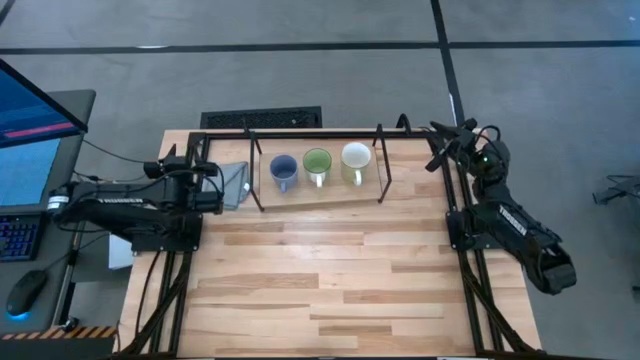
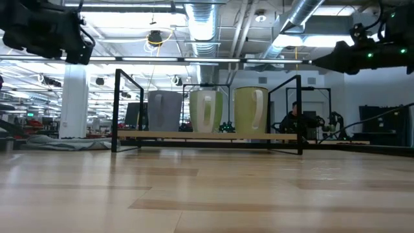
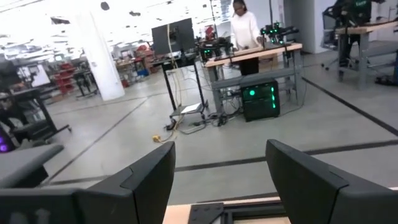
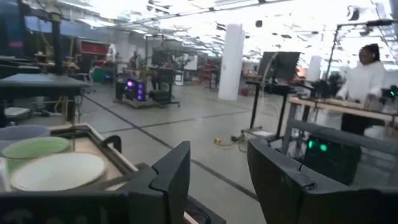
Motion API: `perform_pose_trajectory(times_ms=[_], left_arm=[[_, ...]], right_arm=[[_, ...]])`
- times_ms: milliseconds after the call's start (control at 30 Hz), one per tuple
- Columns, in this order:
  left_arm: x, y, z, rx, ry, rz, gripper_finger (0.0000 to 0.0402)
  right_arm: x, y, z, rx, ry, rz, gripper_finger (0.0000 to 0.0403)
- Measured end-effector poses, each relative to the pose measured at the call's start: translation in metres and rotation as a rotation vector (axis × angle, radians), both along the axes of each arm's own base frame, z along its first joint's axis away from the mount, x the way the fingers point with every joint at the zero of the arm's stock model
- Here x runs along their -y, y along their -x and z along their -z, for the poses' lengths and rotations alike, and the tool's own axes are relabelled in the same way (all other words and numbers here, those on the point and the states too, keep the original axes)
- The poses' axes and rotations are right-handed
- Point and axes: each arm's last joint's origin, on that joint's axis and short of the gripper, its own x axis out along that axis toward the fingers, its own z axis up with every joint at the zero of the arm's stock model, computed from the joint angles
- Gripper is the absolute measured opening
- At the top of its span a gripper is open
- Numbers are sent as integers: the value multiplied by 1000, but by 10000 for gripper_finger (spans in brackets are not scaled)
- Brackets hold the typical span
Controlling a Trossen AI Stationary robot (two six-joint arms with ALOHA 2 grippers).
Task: Stack small to large cups/mugs on shelf
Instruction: Return to home position
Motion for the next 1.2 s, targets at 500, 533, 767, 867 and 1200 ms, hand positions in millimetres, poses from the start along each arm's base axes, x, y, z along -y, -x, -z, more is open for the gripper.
perform_pose_trajectory(times_ms=[500,533,767,867,1200], left_arm=[[7,-9,3,-85,7,93,243],[10,-11,3,-96,6,120,243],[21,-11,3,-100,0,250,243],[24,-10,2,-57,-1,281,243],[33,-23,4,-124,-7,357,243]], right_arm=[[8,2,1,5,3,-23,182],[8,2,1,5,3,-22,182],[8,2,1,10,-3,-24,182],[8,2,2,10,-5,-25,182],[8,2,2,10,-10,-26,182]])
